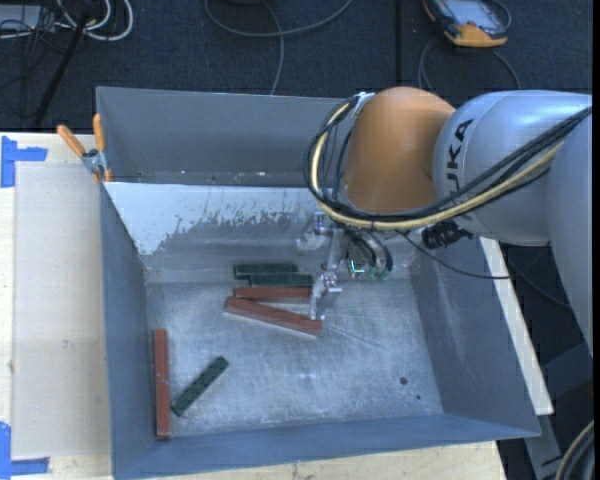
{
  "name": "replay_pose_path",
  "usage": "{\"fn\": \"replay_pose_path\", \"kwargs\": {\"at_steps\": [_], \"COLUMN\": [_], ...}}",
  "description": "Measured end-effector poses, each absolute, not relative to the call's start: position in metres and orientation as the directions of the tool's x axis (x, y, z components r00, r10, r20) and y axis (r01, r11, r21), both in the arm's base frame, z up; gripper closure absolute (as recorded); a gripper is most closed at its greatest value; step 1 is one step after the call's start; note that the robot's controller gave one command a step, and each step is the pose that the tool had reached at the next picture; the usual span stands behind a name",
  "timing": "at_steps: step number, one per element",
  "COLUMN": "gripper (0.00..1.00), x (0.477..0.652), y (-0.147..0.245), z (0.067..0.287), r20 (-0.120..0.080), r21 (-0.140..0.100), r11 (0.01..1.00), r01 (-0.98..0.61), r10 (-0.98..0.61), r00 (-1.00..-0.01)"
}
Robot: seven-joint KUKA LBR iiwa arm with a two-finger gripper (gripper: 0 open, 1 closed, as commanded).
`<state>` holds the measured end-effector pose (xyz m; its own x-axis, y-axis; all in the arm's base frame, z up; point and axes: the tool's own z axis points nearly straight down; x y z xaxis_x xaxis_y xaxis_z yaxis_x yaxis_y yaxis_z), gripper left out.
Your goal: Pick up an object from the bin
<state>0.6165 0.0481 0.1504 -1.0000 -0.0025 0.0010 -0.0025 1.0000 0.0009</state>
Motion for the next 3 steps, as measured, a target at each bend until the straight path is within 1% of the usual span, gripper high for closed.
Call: {"fn": "replay_pose_path", "kwargs": {"at_steps": [1, 2, 3], "gripper": [1.0, 1.0, 1.0], "x": [0.581, 0.581, 0.611], "y": [0.05, 0.05, 0.051], "z": [0.077, 0.077, 0.21], "r20": [-0.014, -0.014, -0.003], "r21": [0.002, 0.002, 0.0], "r11": [0.999, 0.999, 0.996], "r01": [-0.032, -0.032, -0.086], "r10": [-0.032, -0.032, -0.086], "r00": [-0.999, -0.999, -0.996]}}
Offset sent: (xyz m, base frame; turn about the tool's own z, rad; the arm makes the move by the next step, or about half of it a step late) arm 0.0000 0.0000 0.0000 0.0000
